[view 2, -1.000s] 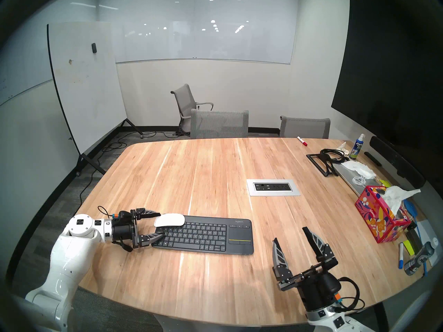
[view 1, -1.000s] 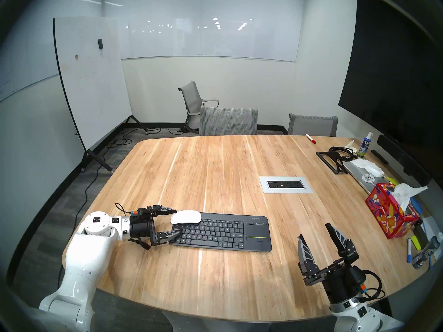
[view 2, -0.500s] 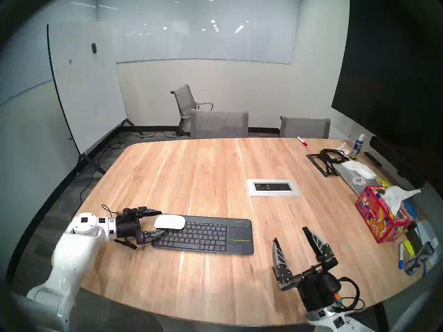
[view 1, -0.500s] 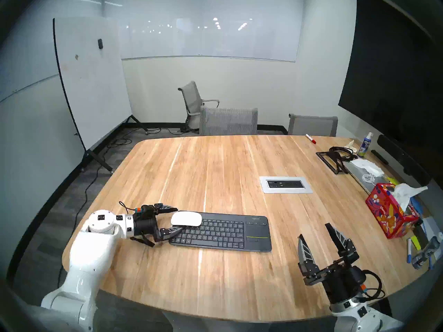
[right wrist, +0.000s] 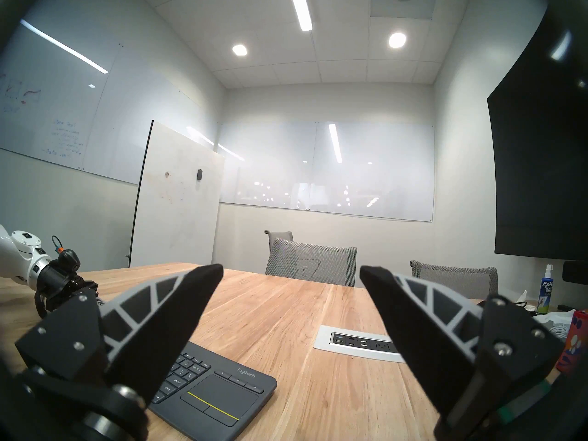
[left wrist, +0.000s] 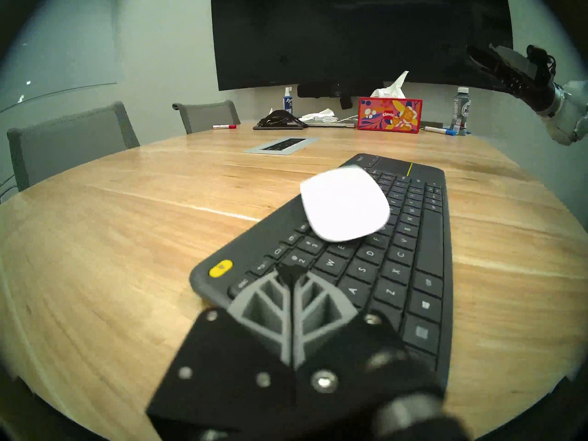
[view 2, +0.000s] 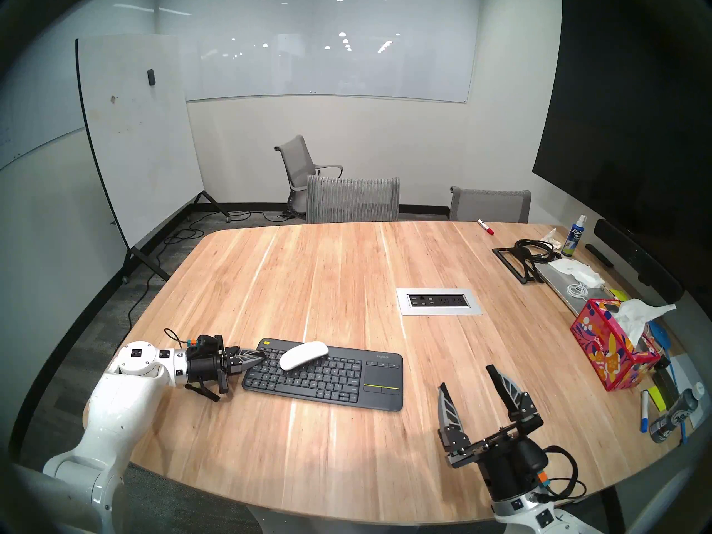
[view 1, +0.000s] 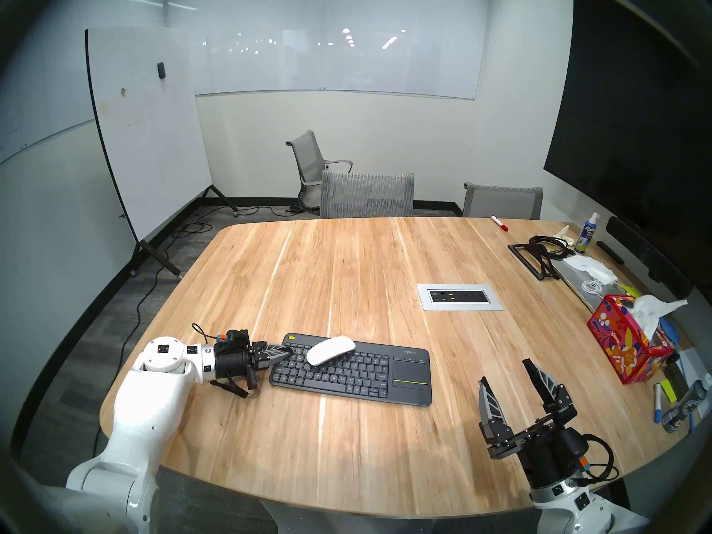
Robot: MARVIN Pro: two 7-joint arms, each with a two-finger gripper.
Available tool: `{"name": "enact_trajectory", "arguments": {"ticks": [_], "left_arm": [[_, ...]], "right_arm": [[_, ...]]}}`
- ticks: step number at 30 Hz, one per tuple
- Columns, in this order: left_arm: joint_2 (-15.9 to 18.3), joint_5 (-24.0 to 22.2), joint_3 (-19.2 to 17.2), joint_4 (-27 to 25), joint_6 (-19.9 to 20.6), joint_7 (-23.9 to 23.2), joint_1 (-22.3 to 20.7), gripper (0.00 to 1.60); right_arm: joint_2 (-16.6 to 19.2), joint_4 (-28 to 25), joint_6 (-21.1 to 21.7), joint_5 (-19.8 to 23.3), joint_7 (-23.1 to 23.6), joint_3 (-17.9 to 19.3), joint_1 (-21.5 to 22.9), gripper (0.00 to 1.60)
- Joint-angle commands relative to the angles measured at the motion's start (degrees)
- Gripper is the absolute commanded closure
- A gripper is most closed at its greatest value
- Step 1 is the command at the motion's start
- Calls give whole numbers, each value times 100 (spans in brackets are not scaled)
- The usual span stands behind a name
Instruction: Put the mouse beside the keyboard
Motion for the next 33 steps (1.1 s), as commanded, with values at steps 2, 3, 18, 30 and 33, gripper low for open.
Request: {"name": "enact_trajectory", "arguments": {"ticks": [2, 3, 18, 30, 33], "left_arm": [[34, 5, -28, -141, -196, -7, 20, 147], [48, -43, -45, -131, -215, -82, 32, 1], [388, -591, -1100, -623, -58, -5, 804, 0], [256, -766, -1382, -1685, 259, -136, 1156, 0], [172, -764, -1322, -1940, 355, -165, 1185, 0]], "right_arm": [[-9, -70, -6, -10, -6, 5, -15, 0], [-10, -70, -6, -10, -6, 5, -15, 0], [-7, -63, -11, -6, -4, 1, -9, 0], [-7, -66, -9, -8, -5, 3, -12, 0], [-7, -65, -10, -7, -5, 2, -11, 0]]}}
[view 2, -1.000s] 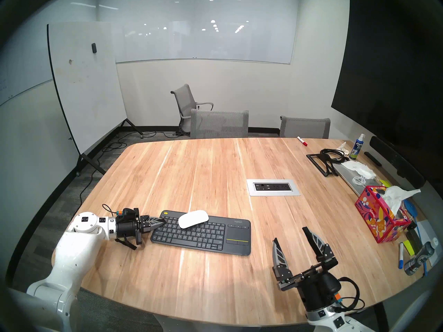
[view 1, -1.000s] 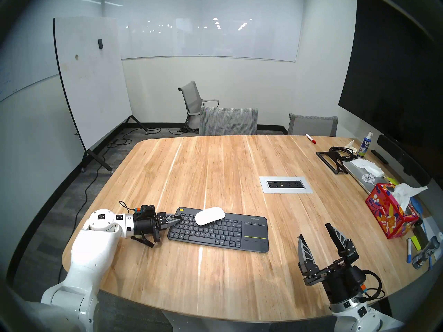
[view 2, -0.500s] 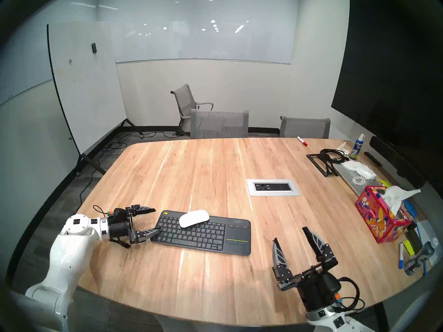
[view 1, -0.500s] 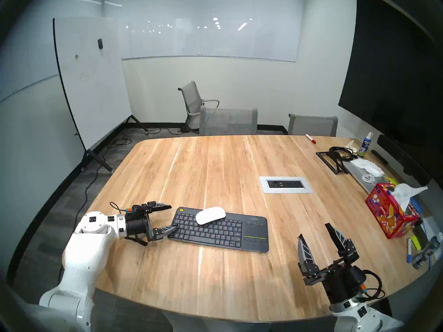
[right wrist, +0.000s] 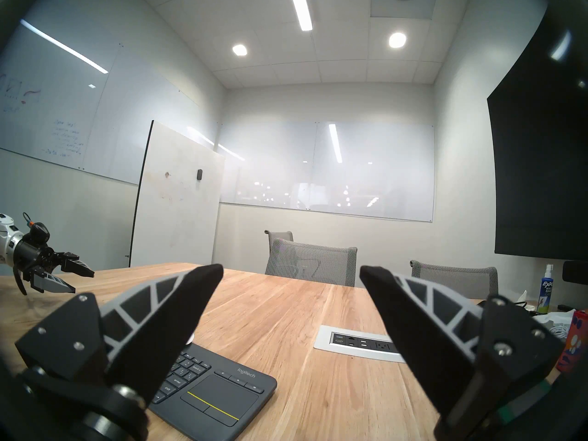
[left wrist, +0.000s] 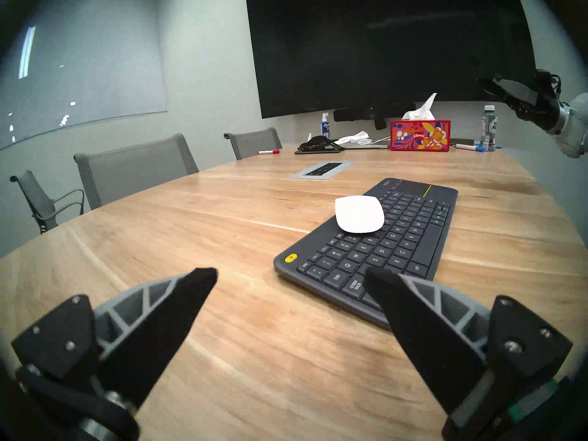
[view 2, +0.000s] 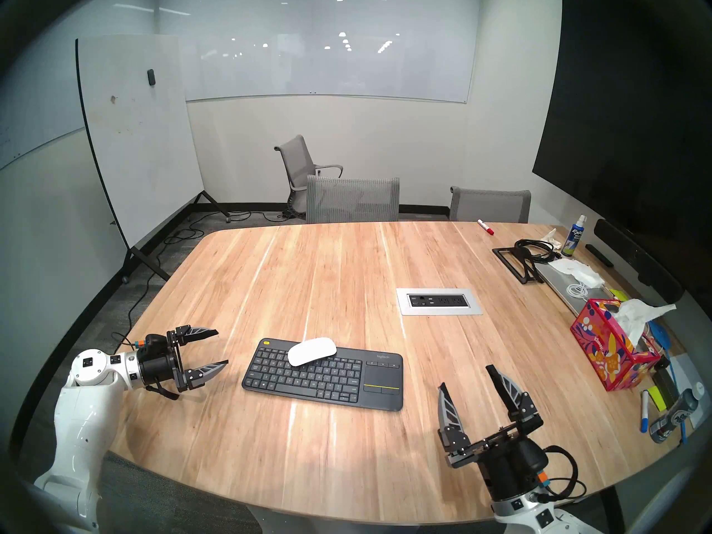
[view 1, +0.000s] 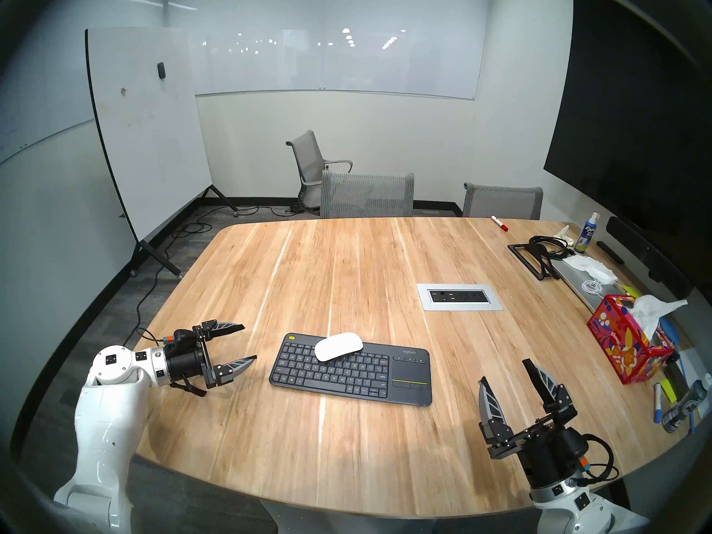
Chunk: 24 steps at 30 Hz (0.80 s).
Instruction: Put the mouse beside the keyboard
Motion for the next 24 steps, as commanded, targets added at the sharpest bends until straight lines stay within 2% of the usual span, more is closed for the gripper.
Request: {"name": "enact_trajectory", "arguments": {"ticks": [1, 7, 16, 24], "left_arm": [[-169, -63, 19, -670, 199, 31, 148, 0], [-332, 90, 114, -929, 369, 214, 264, 0], [-464, 362, 418, -1032, 257, 280, 439, 0], [-604, 565, 647, -1085, 299, 446, 305, 0]], "right_arm": [[-9, -67, -10, -9, -5, 4, -12, 0], [-9, -69, -8, -10, -6, 5, -14, 0], [-9, -69, -8, -10, -6, 5, -15, 0], [-9, -68, -8, -10, -6, 4, -14, 0]]}}
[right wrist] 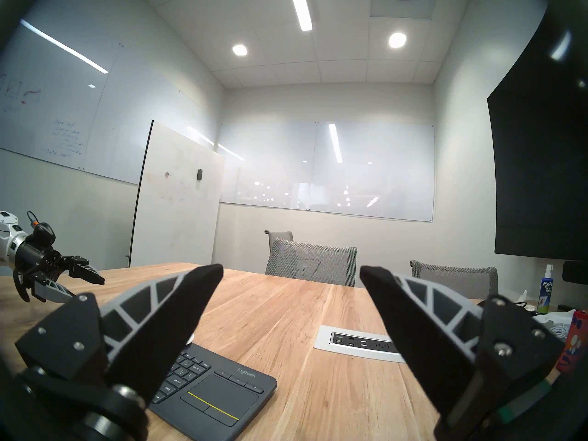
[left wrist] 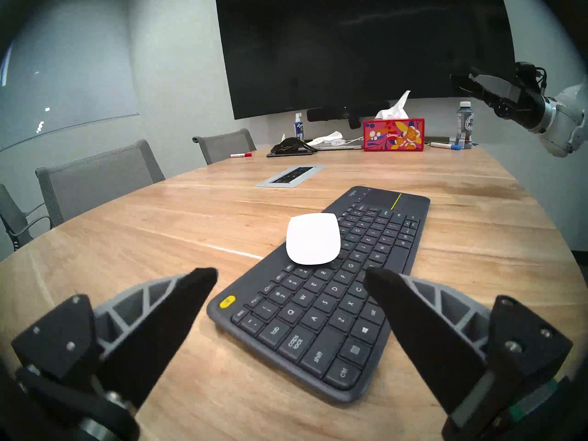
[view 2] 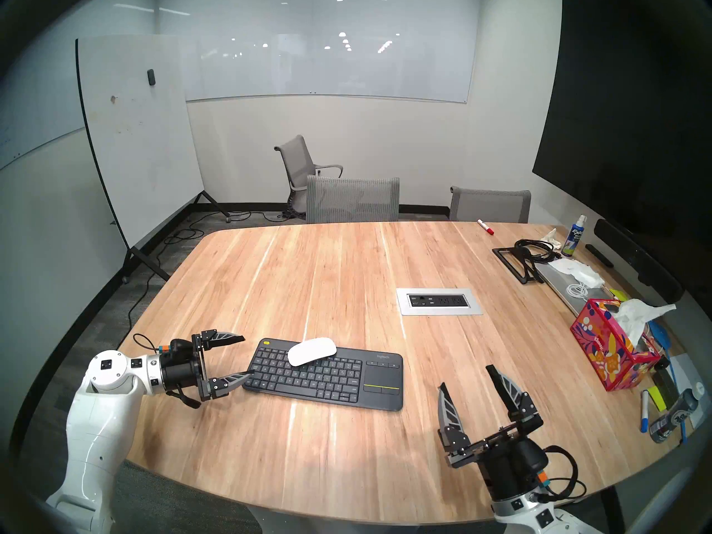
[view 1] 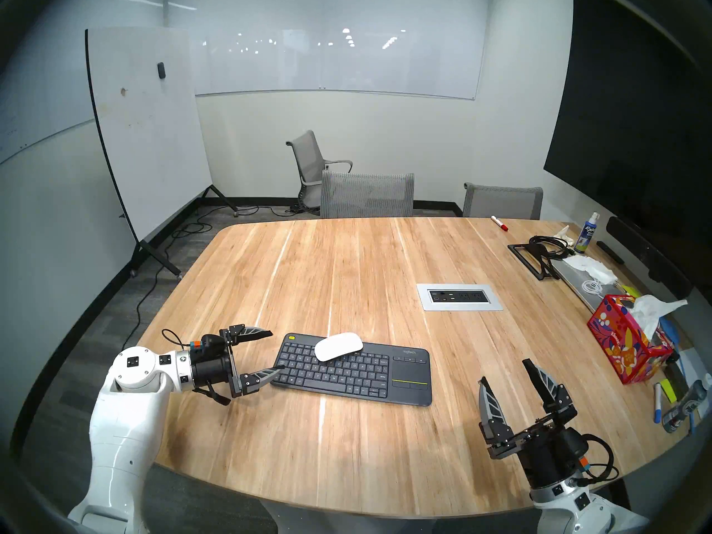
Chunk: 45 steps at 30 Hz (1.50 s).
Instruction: Put the mouse beside the keyboard
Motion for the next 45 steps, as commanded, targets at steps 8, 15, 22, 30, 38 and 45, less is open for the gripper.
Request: {"name": "enact_trajectory", "arguments": {"ticks": [8, 15, 22, 30, 38, 45], "left_arm": [[-314, 257, 346, -131, 108, 336, -299, 0], [-382, 411, 455, -49, 172, 488, -399, 0], [-446, 538, 540, 96, 202, 622, -553, 0], [-456, 652, 623, 182, 169, 653, -571, 0], [-475, 762, 744, 182, 85, 637, -550, 0], [-550, 864, 888, 149, 117, 698, -586, 0]], "right_arm": [[-9, -68, -9, -10, -6, 4, -14, 0], [-10, -70, -8, -11, -7, 5, -15, 0], [-10, -70, -8, -11, -7, 5, -15, 0], [-10, -71, -7, -11, -7, 6, -16, 0], [-10, -71, -7, -11, -7, 6, -16, 0], [-10, -70, -7, -11, -7, 5, -16, 0]]}}
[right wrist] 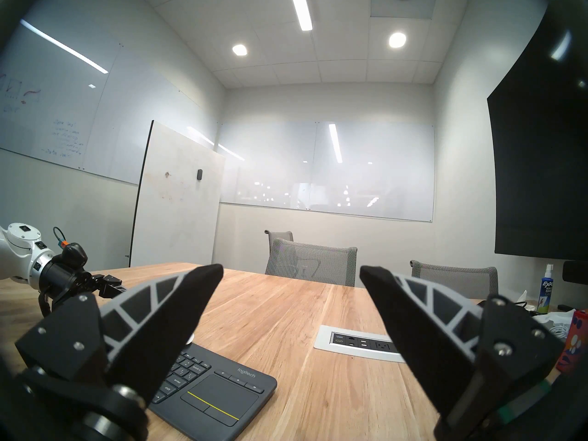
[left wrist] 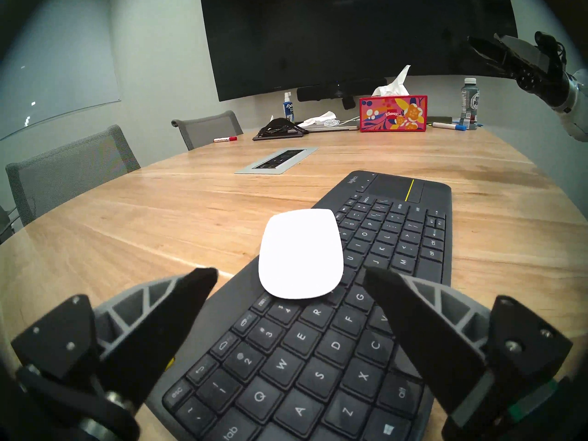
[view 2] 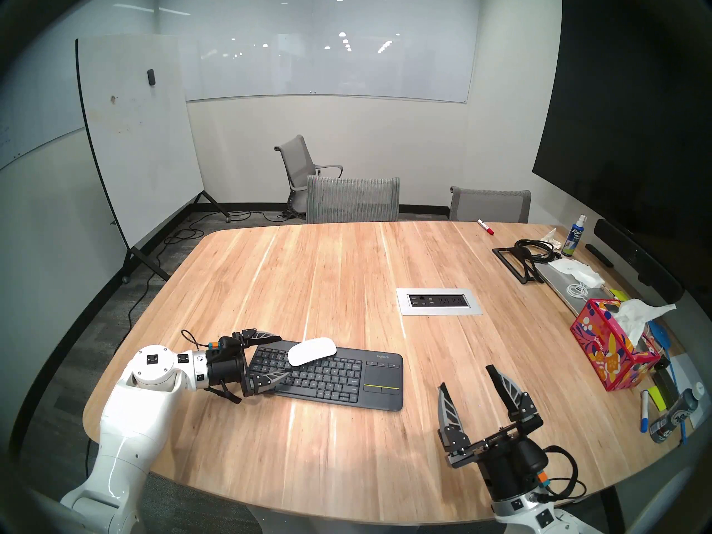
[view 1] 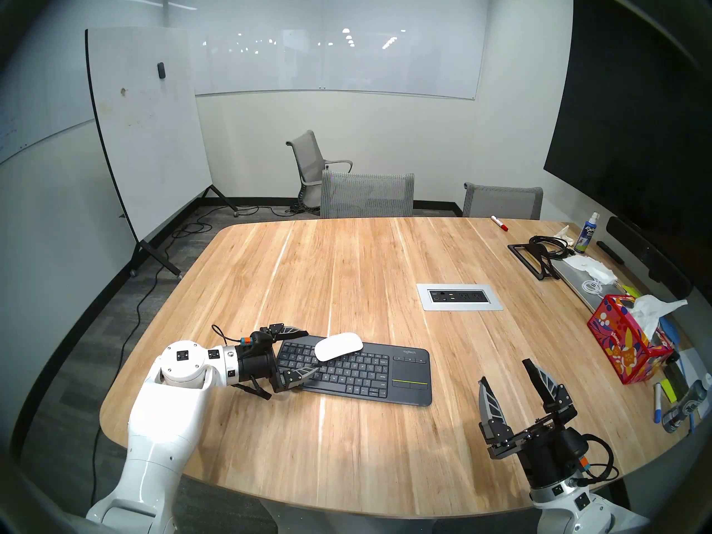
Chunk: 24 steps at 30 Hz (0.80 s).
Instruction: Put the mouse beside the keyboard
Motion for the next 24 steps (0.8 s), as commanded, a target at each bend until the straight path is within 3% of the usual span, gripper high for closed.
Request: {"name": "enact_trajectory", "arguments": {"ticks": [1, 24], "left_arm": [[-85, 42, 98, -91, 19, 38, -88, 0], [-260, 232, 428, 266, 451, 269, -565, 0]], "right_arm": [[-11, -70, -7, -11, -7, 6, -15, 0], [-10, -70, -8, -11, -8, 5, -14, 0]]}}
